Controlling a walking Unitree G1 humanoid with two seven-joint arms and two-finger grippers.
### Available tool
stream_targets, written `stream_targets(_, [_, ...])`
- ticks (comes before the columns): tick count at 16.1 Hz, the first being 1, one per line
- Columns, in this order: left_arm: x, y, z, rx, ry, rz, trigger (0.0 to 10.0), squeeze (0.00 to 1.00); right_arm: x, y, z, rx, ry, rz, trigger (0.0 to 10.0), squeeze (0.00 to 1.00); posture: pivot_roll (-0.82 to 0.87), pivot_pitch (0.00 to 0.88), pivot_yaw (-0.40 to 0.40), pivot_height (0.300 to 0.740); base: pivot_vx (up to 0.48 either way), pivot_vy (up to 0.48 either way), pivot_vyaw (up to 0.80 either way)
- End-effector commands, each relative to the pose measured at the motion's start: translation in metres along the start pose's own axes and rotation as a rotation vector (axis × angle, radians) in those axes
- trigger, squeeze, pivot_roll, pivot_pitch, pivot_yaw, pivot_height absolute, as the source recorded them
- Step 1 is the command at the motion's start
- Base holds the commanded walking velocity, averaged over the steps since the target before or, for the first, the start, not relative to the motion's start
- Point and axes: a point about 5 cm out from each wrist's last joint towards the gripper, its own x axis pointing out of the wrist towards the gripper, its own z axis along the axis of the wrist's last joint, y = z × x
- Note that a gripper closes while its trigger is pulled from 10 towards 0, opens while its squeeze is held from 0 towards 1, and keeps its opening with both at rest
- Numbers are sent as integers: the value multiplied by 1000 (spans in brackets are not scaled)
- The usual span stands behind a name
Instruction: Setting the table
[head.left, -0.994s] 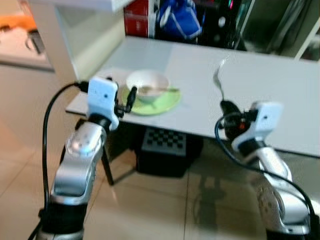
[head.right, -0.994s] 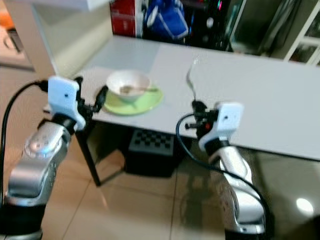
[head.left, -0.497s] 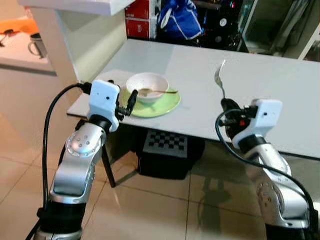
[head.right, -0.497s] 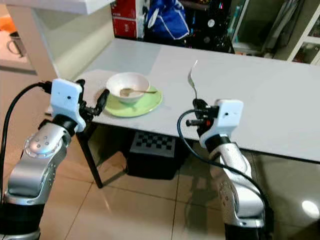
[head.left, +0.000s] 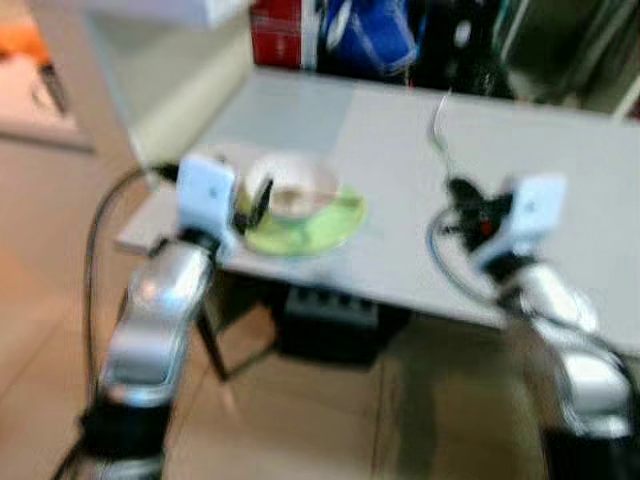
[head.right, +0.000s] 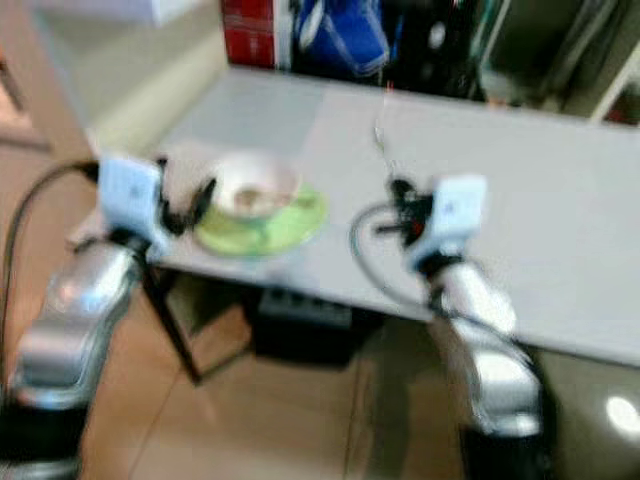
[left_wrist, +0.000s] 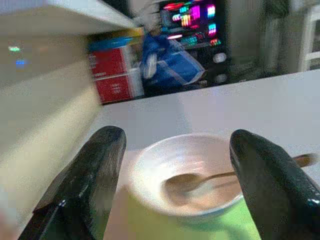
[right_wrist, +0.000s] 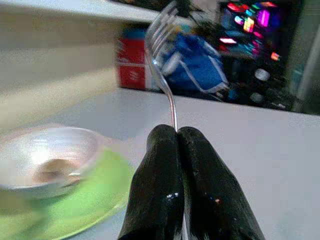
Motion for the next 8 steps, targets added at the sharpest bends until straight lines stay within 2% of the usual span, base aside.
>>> stream_targets(1, [-3,11,2,29,1,30,10000,0,4,6,5,0,-26,23,10000,0,28,0,-46,740,352,0,800])
stream_targets(4, [-4,14,1,33,2,35,10000,0,8,0,13,-21,-56,14,10000,0,16,0,-43,740,355,0,0])
stream_targets(6, [-3,9,0,32,3,24,10000,0,8,-9,19,-102,-64,59,10000,0,13,0,-46,740,345,0,0])
stream_targets(8, [-4,8,-1,43,11,14,10000,0,9,-15,24,-176,-61,113,10000,0,16,0,-51,740,0,0,0])
